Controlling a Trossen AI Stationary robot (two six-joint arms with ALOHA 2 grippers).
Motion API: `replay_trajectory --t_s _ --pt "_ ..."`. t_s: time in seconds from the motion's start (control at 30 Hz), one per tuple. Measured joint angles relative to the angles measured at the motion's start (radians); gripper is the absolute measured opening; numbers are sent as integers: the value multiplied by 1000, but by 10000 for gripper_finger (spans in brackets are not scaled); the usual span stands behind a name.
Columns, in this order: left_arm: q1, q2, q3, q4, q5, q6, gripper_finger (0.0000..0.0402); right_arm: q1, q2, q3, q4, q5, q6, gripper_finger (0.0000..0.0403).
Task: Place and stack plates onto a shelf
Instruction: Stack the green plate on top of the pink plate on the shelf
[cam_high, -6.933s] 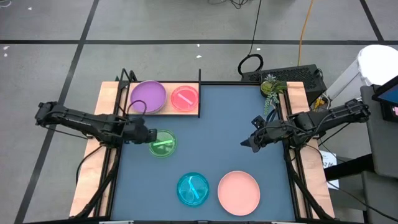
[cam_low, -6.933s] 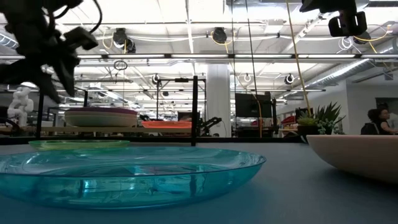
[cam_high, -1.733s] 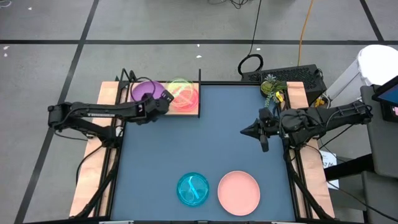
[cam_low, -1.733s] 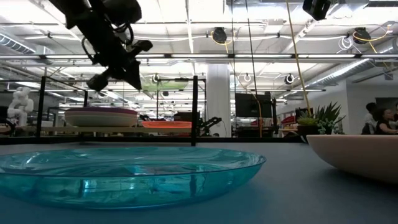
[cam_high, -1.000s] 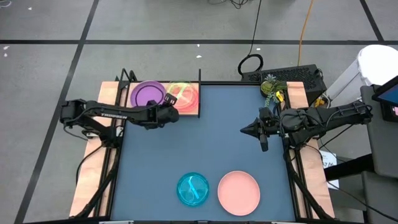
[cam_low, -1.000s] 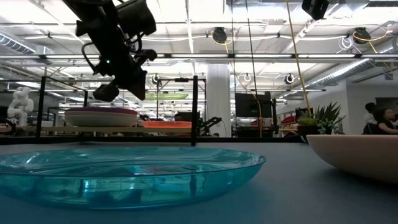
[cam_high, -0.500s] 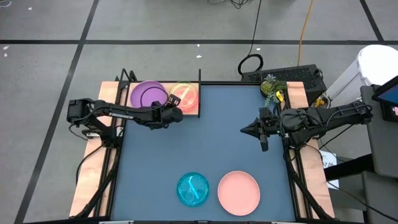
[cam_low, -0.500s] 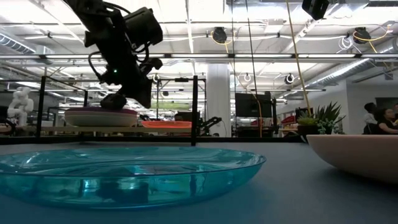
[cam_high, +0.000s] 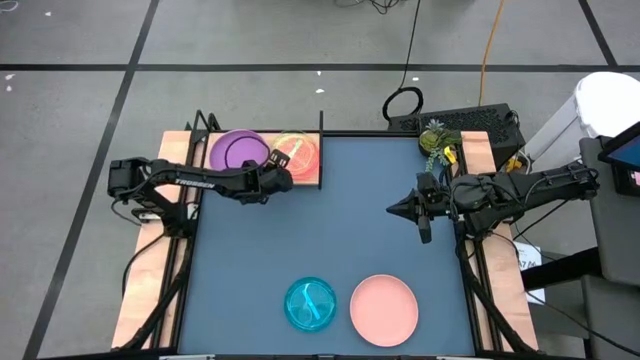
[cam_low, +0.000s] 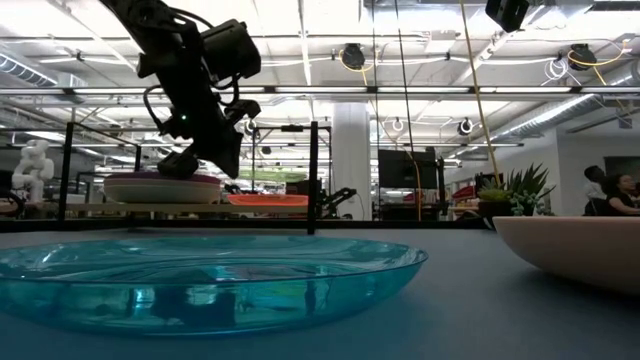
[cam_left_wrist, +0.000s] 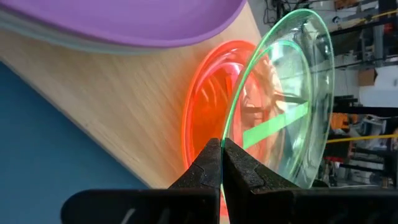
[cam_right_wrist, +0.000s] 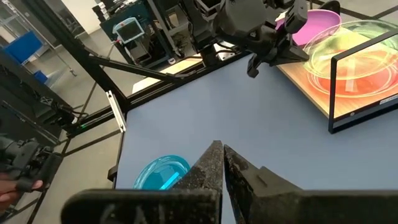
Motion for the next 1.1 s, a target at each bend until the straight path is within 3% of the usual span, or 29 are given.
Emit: replay_trajectory --t_s 1.1 --pt "33 0 0 43 55 59 31 0 0 0 0 0 0 0"
